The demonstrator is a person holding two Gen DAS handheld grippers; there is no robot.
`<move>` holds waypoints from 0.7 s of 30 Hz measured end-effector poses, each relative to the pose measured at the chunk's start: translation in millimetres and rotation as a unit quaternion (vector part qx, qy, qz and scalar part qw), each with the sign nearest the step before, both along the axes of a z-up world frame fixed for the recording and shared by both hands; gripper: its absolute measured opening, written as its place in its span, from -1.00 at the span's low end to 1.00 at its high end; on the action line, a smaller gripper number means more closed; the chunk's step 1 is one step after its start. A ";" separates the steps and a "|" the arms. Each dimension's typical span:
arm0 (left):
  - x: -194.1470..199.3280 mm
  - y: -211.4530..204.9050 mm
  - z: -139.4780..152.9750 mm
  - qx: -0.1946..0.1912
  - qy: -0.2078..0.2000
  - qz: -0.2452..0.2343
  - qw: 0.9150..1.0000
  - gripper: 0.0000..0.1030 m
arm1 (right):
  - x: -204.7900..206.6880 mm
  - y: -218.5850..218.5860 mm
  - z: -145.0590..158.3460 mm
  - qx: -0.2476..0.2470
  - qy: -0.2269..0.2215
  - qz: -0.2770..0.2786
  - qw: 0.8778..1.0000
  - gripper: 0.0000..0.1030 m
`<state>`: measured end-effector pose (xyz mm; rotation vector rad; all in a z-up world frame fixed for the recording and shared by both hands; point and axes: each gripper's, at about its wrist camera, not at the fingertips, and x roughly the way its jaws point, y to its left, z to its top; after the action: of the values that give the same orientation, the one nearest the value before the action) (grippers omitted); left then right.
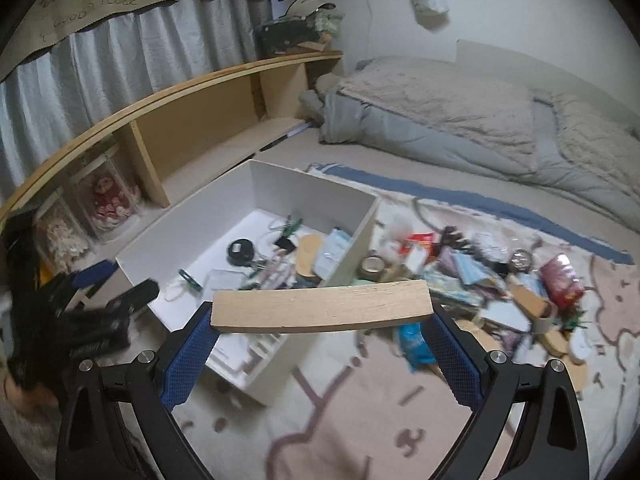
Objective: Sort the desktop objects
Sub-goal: 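Carry both objects to the shoe box while left releases the white box inside, then lower the wooden stick into the shoe box and open the right gripper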
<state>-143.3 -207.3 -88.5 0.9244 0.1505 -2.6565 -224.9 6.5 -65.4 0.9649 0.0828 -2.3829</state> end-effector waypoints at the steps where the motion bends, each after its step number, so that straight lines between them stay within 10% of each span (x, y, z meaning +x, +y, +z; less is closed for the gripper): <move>1: 4.8 -0.1 2.0 -0.003 0.006 0.003 1.000 0.89 | -2.8 -5.6 -1.1 -0.002 -0.006 0.003 1.000 0.93; 11: 49.3 6.9 19.6 -0.034 0.058 0.024 0.997 0.89 | -36.1 -71.3 -22.2 0.020 -0.061 0.044 0.997 0.93; 21: 65.5 9.0 15.8 -0.023 0.063 0.024 0.997 0.89 | -62.3 -121.3 -50.8 0.205 -0.047 0.145 0.967 0.93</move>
<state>-77.7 -198.3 -72.7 0.7296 0.1383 -2.6628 -287.1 -114.9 -116.2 1.1593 0.6577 -2.0831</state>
